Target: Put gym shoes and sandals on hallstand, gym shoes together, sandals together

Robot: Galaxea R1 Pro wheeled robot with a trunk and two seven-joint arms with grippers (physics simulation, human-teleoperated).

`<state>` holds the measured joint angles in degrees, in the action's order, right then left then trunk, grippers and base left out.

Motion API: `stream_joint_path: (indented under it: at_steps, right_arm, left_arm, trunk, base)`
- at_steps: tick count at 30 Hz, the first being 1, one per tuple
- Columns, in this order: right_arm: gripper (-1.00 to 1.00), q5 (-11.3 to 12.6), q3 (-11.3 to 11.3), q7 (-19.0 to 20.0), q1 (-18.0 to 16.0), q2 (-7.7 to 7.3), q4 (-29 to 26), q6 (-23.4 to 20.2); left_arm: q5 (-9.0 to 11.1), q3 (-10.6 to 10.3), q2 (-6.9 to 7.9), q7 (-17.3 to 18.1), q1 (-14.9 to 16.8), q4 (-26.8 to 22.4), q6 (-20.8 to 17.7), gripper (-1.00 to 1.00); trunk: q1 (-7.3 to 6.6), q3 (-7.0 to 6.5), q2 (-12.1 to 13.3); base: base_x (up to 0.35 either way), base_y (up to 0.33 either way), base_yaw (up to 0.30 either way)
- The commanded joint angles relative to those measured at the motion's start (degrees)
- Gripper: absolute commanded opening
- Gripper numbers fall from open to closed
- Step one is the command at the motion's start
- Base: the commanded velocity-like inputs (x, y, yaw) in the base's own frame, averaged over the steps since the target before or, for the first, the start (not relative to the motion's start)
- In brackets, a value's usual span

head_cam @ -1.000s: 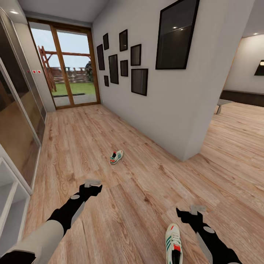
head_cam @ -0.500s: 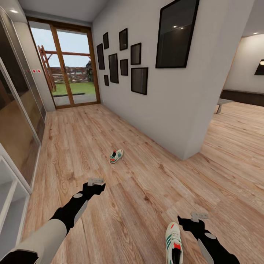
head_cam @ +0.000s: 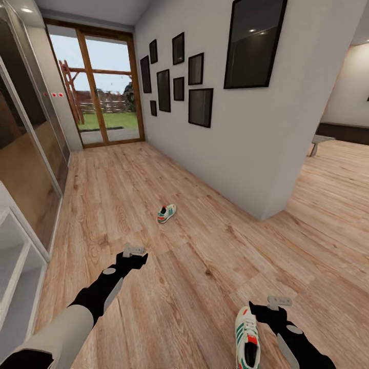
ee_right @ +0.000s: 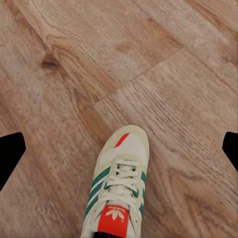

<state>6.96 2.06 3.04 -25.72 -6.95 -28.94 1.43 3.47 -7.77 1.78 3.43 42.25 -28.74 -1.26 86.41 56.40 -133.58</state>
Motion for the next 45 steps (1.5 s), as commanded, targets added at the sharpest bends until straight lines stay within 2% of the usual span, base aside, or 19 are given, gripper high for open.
stream_joint_path:
  at_steps: [1,14,24,30,36,42,45]
  right_arm:
    - [1.0,0.6,0.13,0.31,-0.03,0.01,0.01,0.15]
    - [1.0,0.6,0.14,0.3,-0.03,-0.03,-0.01,0.15]
    - [1.0,0.67,0.26,0.29,-0.03,-0.07,0.03,0.15]
    - [1.0,0.69,0.24,0.3,-0.03,-0.08,0.03,0.23]
    - [1.0,0.66,0.15,0.3,-0.03,0.1,0.32,1.3]
    - [1.0,0.51,0.02,0.36,-0.03,0.28,0.7,6.92]
    - [1.0,0.54,-0.06,0.38,-0.03,0.36,1.83,8.67]
  left_arm:
    - [0.35,-0.29,0.06,-0.01,0.01,-0.12,-0.14,1.0]
    - [0.38,-0.32,0.01,0.04,-0.05,-0.44,-0.07,1.0]
    - [0.67,-0.23,-0.12,-0.06,0.1,-3.29,-0.23,1.0]
    - [0.59,-0.27,-0.52,-0.01,0.26,-3.92,-0.3,1.0]
    - [0.46,-0.31,-1.83,-0.13,1.29,-4.53,-0.43,1.0]
    - [0.31,-0.31,-3.82,-0.43,2.06,-5.64,-3.53,1.0]
    - [0.31,-0.32,-4.16,-0.44,2.03,-5.96,-4.37,1.0]
  trunk:
    - [0.21,0.25,-0.44]
    - [3.07,2.6,-5.65]
    - [5.26,4.93,-9.66]
    - [5.42,6.78,-9.74]
    - [5.57,8.36,-9.82]
    - [5.73,9.73,-9.9]
    - [5.73,9.73,-9.9]
  base:
    - [0.0,0.0,0.027]
    - [0.0,0.0,0.002]
    - [0.0,0.0,0.0]
    - [0.0,0.0,0.0]
    - [0.0,0.0,0.0]
    - [0.0,0.0,0.0]
    - [0.0,0.0,0.0]
